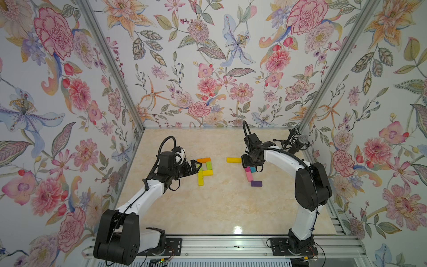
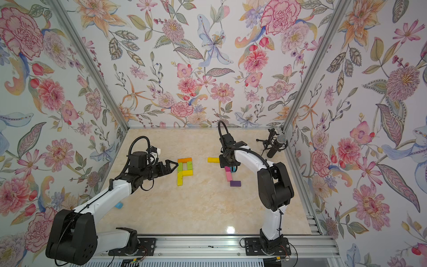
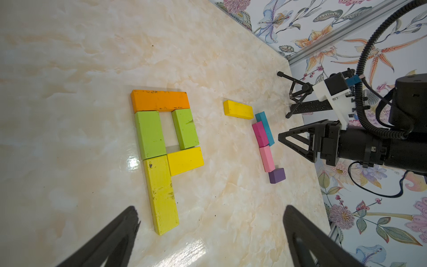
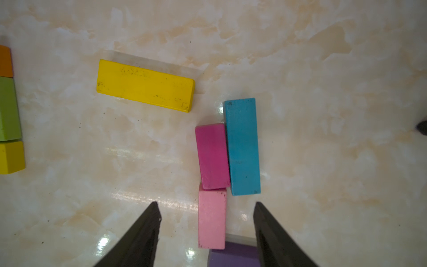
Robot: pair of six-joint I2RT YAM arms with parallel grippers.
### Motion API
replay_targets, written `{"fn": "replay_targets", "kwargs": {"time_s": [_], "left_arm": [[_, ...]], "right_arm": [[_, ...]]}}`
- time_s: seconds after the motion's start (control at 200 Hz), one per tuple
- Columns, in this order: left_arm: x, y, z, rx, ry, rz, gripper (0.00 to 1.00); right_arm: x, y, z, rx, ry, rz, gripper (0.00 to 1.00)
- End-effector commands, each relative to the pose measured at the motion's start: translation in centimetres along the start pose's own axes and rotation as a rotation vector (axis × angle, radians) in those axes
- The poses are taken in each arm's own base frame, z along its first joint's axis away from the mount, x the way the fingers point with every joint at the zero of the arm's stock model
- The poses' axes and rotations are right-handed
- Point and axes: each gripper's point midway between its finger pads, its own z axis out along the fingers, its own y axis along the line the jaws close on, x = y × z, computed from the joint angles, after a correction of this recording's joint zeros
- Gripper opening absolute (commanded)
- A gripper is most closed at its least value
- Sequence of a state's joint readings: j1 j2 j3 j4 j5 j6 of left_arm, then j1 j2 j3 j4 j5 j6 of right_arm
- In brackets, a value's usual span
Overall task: Assemble the letter p with building blocks
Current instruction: Adjust the building block at the center of the board.
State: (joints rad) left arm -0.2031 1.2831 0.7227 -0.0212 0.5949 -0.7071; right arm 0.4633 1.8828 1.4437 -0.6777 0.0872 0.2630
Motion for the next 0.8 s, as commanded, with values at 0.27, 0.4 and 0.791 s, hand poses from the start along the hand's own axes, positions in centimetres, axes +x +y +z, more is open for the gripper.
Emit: {"fn": "replay_targets", "kwargs": {"time_s": [0.27, 0.4, 0.791], "left_arm": [[-1.4, -0.7, -0.2, -0.007, -0.031, 0.028, 0.99], [-1.2, -0.5, 0.0, -0.012, -0.024, 0.028, 0.99], [-1.2, -0.7, 0.3, 0.006, -0.017, 0.017, 0.99]], "right_arm": [[0.3, 0.9, 3.3, -0.02, 0.037, 0.01, 0.62], [0.5, 0.8, 4.5, -0.017, 0.057, 0.008, 0.62], [0.4, 0.2, 6.7, -0.021, 0.091, 0.02, 0.57]]}}
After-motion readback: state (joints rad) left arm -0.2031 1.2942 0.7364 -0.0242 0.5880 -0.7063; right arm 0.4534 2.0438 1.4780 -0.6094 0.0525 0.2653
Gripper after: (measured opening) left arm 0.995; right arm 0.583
